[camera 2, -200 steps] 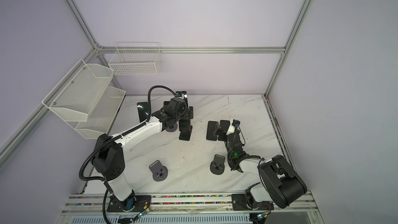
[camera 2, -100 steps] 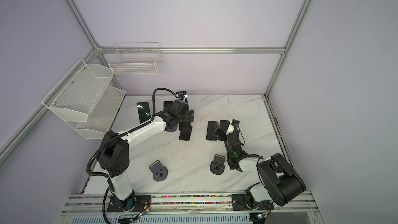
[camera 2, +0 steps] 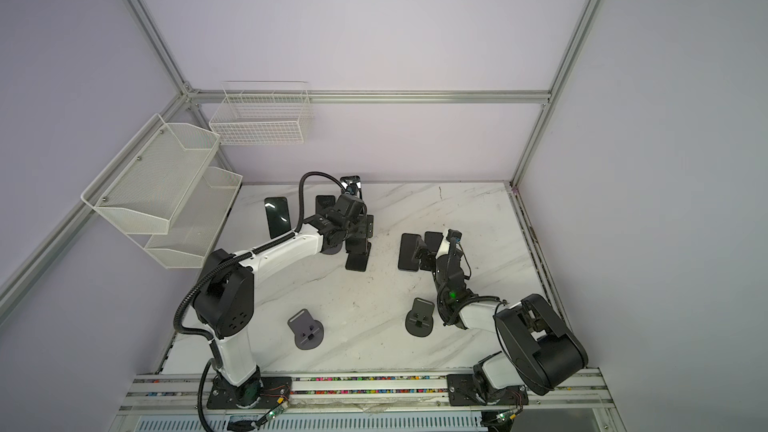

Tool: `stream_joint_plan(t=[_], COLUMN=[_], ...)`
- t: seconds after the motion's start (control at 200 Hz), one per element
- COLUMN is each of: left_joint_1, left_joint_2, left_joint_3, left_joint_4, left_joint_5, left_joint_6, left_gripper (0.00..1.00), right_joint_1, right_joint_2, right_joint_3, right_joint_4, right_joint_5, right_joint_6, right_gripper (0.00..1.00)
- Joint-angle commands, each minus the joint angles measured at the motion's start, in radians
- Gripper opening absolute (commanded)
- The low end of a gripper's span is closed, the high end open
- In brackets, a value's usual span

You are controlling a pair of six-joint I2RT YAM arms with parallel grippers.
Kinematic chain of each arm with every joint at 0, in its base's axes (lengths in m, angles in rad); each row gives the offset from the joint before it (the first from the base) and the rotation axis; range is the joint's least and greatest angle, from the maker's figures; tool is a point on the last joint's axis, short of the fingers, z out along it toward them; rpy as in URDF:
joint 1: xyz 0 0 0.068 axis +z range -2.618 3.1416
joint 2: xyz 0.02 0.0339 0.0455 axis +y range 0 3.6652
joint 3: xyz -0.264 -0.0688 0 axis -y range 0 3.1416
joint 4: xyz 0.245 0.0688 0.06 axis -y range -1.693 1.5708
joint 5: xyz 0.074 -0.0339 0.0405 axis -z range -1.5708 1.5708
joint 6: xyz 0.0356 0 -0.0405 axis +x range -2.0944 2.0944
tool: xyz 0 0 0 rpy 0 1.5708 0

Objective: Remove the phone from the phone stand
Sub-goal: 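Lower the left gripper over the purple-cased phone on the black folding stand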

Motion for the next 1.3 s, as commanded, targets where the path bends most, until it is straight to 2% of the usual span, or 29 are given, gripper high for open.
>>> stream_joint_plan(t=[0.0,0.16,0.42,0.835,1.295], left_joint_1=[-0.008,-0.009,-0.014,-0.015,-0.025], left_joint_2=[-0.002,0.011,0.045,0.021,-0.056], left_joint_3=[0.074,0.077,0.089,0.094,0.081], left_joint_4=[0.007,0.007,0.007,0.007,0.005], left_joint_5=[-0.026,-0.027,-0.036,-0.054,-0.046], left_joint_6=[0.026,0.037,0.030,0.037,0.055], left_gripper=[0.86,0.83,0.87,0.73,0.71], right_joint_1=[0.004,0.003,0.003,0.003,0.004], right_joint_2=[0.005,0.008,0.008,0.014,0.030], right_joint_3=[0.022,0.024,0.024,0.029,0.039], right_joint_4=[-0.007,-0.011,-0.012,-0.018,-0.029], right_joint_5=[0.022,0.025,0.027,0.033,0.043], right_joint_6=[0.007,0.007,0.009,0.015,0.019], right_gripper=[0.97,0.97,0.97,0.97,0.97])
